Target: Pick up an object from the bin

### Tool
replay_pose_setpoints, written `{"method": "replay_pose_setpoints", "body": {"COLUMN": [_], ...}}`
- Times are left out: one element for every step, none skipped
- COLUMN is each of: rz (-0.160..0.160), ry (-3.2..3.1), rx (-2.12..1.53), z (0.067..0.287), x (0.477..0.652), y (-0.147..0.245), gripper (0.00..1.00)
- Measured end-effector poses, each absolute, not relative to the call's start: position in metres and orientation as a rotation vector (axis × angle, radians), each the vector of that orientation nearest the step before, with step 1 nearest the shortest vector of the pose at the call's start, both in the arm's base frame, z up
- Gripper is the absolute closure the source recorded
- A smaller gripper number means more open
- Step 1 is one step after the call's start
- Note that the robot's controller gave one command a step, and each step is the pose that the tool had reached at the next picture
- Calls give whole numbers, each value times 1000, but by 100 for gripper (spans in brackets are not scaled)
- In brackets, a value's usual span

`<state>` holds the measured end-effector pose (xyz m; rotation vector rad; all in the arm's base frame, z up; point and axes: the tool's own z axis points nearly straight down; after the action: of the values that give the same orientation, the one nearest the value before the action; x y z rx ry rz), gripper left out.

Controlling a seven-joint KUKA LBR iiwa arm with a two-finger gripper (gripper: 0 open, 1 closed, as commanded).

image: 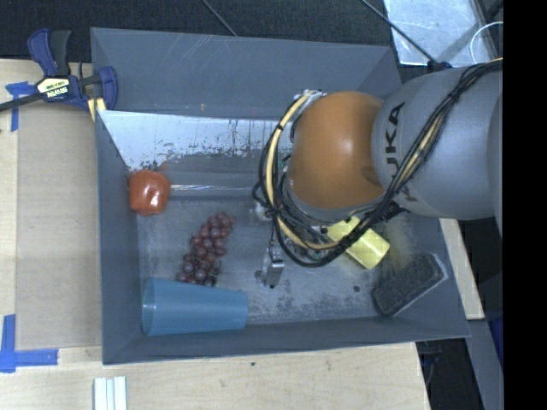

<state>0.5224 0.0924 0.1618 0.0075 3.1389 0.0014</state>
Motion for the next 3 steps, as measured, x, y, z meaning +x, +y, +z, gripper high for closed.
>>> {"method": "replay_pose_setpoints", "body": {"rz": [1,6,-3], "ry": [3139,3135,3135], "rx": [7,-30,-53], "z": [162,134,122], "x": [522,531,535], "y": [93,147,129], "gripper": [0,0,0]}}
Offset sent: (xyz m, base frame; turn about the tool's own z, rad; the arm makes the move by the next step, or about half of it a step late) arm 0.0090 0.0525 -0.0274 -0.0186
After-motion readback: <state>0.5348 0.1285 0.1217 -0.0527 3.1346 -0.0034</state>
